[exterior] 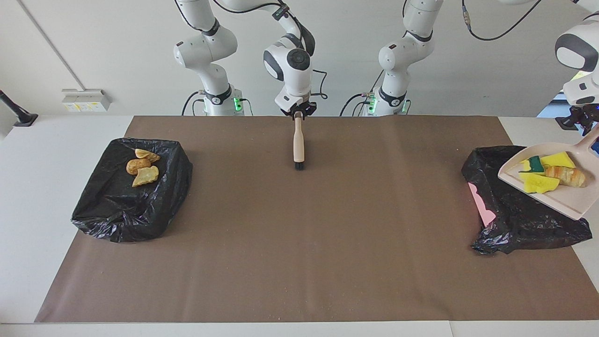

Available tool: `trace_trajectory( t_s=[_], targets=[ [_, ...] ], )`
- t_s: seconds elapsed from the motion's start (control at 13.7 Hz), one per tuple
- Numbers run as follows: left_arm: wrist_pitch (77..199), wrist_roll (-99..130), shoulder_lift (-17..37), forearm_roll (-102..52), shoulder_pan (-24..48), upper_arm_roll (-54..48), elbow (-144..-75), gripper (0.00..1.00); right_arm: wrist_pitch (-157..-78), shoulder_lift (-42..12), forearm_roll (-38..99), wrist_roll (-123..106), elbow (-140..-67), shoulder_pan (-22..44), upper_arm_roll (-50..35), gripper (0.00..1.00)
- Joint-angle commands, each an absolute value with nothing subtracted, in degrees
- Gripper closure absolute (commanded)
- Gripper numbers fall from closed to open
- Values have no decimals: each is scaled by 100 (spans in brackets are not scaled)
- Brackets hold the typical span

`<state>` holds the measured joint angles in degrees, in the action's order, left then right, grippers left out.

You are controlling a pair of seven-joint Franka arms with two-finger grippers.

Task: Sweep and dump trash in bin
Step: 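Tip the dustpan into the bag with the left gripper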

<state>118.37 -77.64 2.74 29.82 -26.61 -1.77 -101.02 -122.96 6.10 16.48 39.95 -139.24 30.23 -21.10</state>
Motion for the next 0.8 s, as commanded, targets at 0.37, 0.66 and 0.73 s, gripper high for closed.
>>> trace_trajectory(
  t_s=[0.37, 0.66, 0.73],
  targets=[
    [11751, -7831, 343, 4772, -2733, -211, -9976, 100, -11690, 624, 1118, 3920, -12886, 2444, -2057, 0],
    [11733, -7857, 351, 5368, -2716, -35, -9888, 100, -11041, 607, 468, 3815, -12052, 2093, -2057, 0],
    [11672, -7857, 343, 5466, -2698, -35, -9792, 100, -10943, 580, 388, 3754, -11858, 2005, -2048, 0]
  ],
)
